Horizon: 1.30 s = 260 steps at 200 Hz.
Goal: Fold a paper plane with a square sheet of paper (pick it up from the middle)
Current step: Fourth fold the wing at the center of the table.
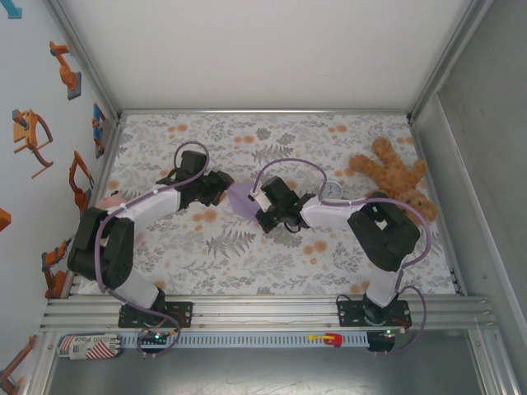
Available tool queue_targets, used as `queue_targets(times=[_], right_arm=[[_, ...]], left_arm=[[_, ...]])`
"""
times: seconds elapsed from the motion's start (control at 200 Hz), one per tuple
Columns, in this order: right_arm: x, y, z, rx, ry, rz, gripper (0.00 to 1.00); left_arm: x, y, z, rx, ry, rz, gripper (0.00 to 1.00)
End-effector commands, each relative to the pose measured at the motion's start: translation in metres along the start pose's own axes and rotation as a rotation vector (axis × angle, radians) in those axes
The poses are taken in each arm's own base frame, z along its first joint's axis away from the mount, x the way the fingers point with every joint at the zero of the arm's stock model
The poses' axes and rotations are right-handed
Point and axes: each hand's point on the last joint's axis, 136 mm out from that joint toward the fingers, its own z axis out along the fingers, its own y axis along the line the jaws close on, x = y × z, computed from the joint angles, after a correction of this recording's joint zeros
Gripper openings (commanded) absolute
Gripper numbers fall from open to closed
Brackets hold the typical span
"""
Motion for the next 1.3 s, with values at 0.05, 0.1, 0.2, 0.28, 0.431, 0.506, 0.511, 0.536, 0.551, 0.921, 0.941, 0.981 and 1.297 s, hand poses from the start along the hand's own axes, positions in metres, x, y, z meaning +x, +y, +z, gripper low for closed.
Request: queue_targets(times=[0.05,0.1,0.2,0.28,0.431,0.506,0.511,0.536,0.551,0.921,0.941,0.981,1.297], right_arm=[[-0.010,0.011,-0.010,-0.175,-0.022,0.131,0.00],[-0.009,0.012,-0.009,-0.217,-0.017,0.164,0.00],[-0.009,0.012,-0.007,-0.274,-0.010,0.215,0.00],[-0.008,0.011,-0.006,-0.309,-0.008,0.253,0.00],[-0.006,0.007,-0.005,-0.353,-0.010,0.302,0.00],[-0.006,0.004,-0.005,-0.363,-0.014,0.319,0.00],[-0.006,0.005,-0.005,-0.365,-0.014,0.319,0.00],[-0.005,0.004,-0.005,-0.369,-0.013,0.324,0.00],[-0.005,0.003,-0.005,-0.370,-0.013,0.327,0.00],[0.008,-0.001,0.001,-0.397,0.017,0.361,0.00],[0.009,-0.001,0.001,-0.397,0.018,0.363,0.00],[0.009,-0.001,0.001,-0.402,0.017,0.368,0.00],[0.010,-0.004,0.002,-0.413,0.011,0.385,0.00]], left_arm=[[0.002,0.021,-0.015,-0.016,-0.050,0.030,0.46],[0.007,0.022,-0.014,0.013,-0.046,0.031,0.46],[0.019,0.019,-0.009,0.071,-0.030,0.056,0.46],[0.031,0.014,-0.004,0.102,-0.014,0.090,0.46],[0.050,0.011,0.014,0.127,0.038,0.114,0.42],[0.055,0.015,0.024,0.128,0.059,0.105,0.40],[0.056,0.016,0.025,0.128,0.062,0.105,0.40],[0.057,0.016,0.028,0.131,0.067,0.101,0.39],[0.058,0.017,0.029,0.132,0.071,0.099,0.39],[0.069,0.022,0.052,0.165,0.123,0.087,0.40],[0.069,0.023,0.052,0.163,0.123,0.085,0.40],[0.070,0.023,0.054,0.162,0.126,0.084,0.40],[0.073,0.028,0.061,0.141,0.143,0.098,0.40]])
